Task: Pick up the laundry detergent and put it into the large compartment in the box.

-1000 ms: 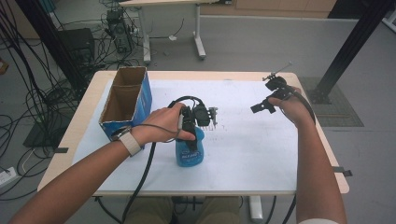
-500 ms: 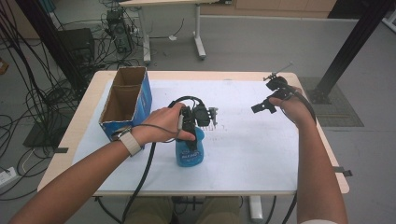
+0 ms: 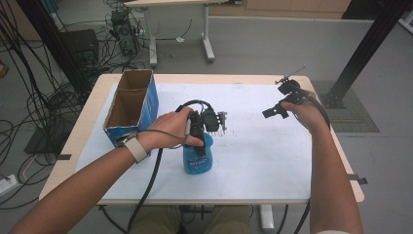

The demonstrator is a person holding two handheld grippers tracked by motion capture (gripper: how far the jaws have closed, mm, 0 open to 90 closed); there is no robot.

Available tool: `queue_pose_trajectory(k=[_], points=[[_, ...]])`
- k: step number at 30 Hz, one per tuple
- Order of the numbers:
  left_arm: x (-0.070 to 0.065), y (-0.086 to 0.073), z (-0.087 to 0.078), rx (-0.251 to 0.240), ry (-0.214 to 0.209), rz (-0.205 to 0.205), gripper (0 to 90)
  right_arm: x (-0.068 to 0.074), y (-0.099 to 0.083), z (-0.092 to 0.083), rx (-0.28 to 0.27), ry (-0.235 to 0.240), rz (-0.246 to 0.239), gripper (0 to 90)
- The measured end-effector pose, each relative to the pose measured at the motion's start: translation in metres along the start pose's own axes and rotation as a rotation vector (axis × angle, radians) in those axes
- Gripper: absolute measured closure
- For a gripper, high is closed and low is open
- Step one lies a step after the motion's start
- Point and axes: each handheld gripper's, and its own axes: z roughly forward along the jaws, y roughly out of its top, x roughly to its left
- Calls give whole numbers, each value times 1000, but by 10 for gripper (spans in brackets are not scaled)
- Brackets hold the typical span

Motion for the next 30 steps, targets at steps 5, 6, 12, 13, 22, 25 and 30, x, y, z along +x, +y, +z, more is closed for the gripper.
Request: queue_pose_trajectory(k=[5, 6, 12, 13, 22, 25, 30], points=[[0, 0, 0, -1, -1, -1, 379, 0, 0, 0, 0, 0, -2, 65], [0, 0, 0, -1, 0, 0, 378, 0, 0, 0, -3, -1, -1, 65], [-1, 1, 0, 5, 4, 3, 379, 0, -1, -2, -4, -2, 2, 65], [-2, 1, 0, 7, 4, 4, 379, 1, -1, -2, -3, -2, 2, 65], [-2, 0, 0, -1, 6, 6, 379, 2, -1, -2, -9, -4, 0, 66], [-2, -1, 0, -2, 7, 5, 380, 2, -1, -3, -9, -5, 1, 66], [-2, 0, 0, -1, 8, 5, 380, 2, 0, -3, -7, -5, 0, 66]])
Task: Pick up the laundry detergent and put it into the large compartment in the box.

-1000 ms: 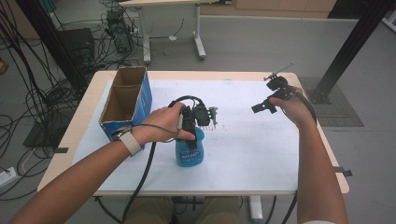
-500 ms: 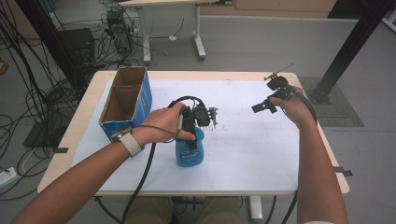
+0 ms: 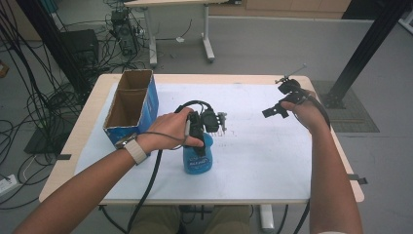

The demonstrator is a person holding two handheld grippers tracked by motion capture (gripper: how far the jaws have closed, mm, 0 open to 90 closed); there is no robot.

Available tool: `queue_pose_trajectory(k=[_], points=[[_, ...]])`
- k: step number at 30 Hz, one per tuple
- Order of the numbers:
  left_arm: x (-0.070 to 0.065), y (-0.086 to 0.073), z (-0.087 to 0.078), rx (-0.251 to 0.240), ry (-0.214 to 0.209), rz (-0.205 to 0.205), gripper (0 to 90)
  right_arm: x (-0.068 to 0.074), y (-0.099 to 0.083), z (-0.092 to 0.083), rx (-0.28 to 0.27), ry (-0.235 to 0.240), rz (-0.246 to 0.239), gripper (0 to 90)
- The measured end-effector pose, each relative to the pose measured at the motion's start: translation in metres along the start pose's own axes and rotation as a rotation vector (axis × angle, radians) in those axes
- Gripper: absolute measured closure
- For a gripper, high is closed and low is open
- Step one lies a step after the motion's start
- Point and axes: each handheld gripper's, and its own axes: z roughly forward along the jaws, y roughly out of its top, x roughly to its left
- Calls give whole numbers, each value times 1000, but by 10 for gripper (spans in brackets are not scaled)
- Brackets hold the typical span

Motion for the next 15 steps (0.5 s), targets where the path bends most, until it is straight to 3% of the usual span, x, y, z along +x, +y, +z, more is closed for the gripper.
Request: queue_pose_trajectory(k=[15], points=[[-1, 0, 0, 0, 1, -2, 379, 0, -1, 0, -1, -1, 0, 66]])
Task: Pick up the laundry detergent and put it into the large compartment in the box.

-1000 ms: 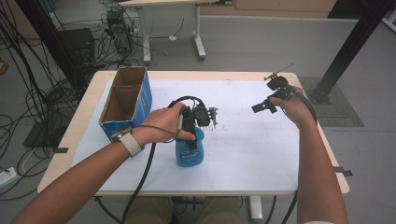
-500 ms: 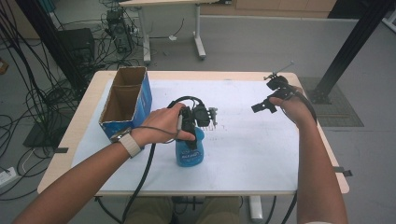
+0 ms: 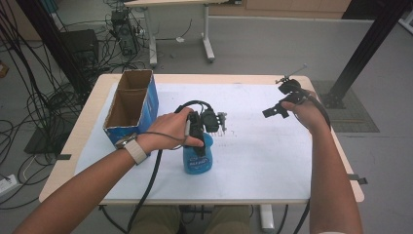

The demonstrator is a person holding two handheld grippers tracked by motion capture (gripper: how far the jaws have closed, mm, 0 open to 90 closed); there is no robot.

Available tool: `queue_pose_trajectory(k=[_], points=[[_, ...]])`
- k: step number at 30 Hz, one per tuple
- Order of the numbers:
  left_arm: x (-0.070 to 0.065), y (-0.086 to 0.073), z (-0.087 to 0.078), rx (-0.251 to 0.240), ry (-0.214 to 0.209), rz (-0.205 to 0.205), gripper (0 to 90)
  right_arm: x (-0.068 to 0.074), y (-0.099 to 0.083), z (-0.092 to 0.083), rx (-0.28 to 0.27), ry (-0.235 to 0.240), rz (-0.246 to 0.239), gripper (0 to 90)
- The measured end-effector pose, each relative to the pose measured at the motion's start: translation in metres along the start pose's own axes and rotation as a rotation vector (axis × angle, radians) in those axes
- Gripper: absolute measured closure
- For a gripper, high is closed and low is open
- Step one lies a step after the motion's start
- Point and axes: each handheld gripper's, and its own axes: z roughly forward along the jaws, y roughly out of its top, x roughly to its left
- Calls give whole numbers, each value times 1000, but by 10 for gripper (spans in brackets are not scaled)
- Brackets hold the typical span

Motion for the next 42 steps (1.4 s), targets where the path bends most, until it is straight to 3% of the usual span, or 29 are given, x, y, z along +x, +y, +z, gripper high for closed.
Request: queue_pose_trajectory(k=[42], points=[[-2, 0, 0, 0, 9, 1, 380, -1, -1, -2, -1, 0, 3, 66]])
